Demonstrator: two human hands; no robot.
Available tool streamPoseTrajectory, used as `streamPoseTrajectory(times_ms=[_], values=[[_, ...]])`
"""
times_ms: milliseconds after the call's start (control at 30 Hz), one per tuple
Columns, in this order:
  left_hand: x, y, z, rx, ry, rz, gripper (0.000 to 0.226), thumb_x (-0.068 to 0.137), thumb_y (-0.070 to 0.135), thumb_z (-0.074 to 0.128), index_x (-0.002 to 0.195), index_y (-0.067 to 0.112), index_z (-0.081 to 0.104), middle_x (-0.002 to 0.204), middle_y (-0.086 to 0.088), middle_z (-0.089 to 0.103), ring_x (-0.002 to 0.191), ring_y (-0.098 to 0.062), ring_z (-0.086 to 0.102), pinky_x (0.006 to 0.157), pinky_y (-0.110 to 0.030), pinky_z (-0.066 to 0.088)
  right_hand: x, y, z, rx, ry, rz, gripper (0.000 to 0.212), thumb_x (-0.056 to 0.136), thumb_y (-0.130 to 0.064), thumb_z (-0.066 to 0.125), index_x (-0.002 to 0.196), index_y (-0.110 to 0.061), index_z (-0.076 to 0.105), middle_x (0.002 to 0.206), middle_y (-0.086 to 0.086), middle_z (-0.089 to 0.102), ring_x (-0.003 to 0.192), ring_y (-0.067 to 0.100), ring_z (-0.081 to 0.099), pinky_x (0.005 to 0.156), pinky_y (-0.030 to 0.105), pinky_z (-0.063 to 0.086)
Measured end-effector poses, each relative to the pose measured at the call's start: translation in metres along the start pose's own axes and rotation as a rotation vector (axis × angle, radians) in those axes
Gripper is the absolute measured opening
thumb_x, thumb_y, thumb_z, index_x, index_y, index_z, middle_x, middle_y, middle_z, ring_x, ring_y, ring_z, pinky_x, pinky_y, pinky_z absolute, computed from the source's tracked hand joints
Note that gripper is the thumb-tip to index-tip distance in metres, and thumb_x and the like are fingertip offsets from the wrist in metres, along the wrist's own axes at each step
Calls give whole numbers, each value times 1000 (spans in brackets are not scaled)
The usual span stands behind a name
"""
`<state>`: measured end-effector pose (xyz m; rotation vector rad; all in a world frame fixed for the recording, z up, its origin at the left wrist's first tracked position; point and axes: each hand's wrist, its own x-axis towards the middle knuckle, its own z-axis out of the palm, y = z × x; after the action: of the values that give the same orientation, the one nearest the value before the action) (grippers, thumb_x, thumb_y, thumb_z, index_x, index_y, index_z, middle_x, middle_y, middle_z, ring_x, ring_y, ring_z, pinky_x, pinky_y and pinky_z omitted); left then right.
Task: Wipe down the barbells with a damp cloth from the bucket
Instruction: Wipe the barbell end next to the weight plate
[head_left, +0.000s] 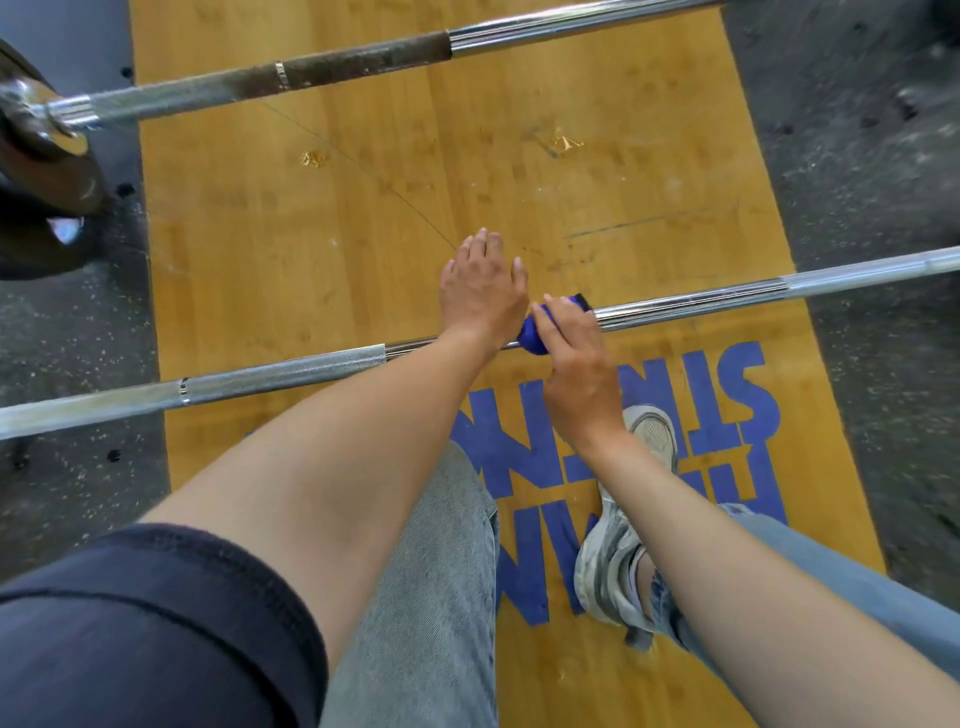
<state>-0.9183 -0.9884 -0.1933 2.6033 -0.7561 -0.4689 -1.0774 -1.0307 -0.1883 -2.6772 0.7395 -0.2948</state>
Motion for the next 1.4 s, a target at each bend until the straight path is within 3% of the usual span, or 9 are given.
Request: streamPoseTrajectory(times_ms=[67,200,367,500,667,800,933,1067,1400], values=[[-7,-1,1,12,4,8,52,107,39,35,151,10,40,161,-8,37,149,-23,31,117,-41,29,-4,4,-4,17,-50,-121,74,74,23,47,142,-3,55,146,13,53,139,35,45,117,45,37],[-20,0,4,13,-8,47,53,107,40,35,150,10,41,160,-8,39,149,-24,33,119,-43,29,-3,25,-23,6,17,297,76,73,28,47,141,-5,57,149,12,51,143,33,40,109,46,44],[-34,-1,5,65,-38,76,54,107,42,31,150,11,39,161,-7,37,150,-24,30,120,-44,26,-16,18,-30,-30,-220,-33,86,70,27,49,148,-8,50,155,8,45,147,31,36,118,45,35],[-48,-1,11,68,-13,74,56,106,44,30,150,10,40,160,-7,39,149,-24,32,119,-45,26,-25,39,-47,-81,-96,293,79,79,23,49,150,-10,47,160,5,37,151,25,28,113,37,38],[-64,2,15,42,-22,39,58,106,45,31,151,9,38,161,-7,38,150,-25,30,119,-46,24,-42,27,-41,-17,-212,-98,82,73,27,50,146,-10,53,154,5,47,145,26,39,116,39,37],[-82,4,19,38,-31,52,59,106,47,31,152,10,38,163,-8,34,151,-25,27,121,-45,22,-57,46,-49,-41,-46,239,75,77,24,50,145,-8,53,154,7,45,147,27,35,110,41,43],[-101,7,24,63,0,54,60,105,49,32,150,10,40,163,-8,34,152,-25,27,121,-45,23,-81,48,-45,-27,-118,-76,81,73,25,52,146,-9,53,152,6,48,144,31,40,114,44,40],[-120,9,32,99,52,60,61,104,51,33,148,10,45,160,-9,40,149,-25,31,119,-44,28,-88,73,-56,-37,-20,191,72,78,21,49,144,-8,54,153,6,47,145,28,37,110,43,42],[-168,14,46,230,-75,55,66,106,60,17,161,25,24,170,4,19,157,-15,6,126,-43,7,-137,77,-56,22,-15,104,69,77,20,52,142,-3,55,147,10,50,143,31,38,111,43,41]])
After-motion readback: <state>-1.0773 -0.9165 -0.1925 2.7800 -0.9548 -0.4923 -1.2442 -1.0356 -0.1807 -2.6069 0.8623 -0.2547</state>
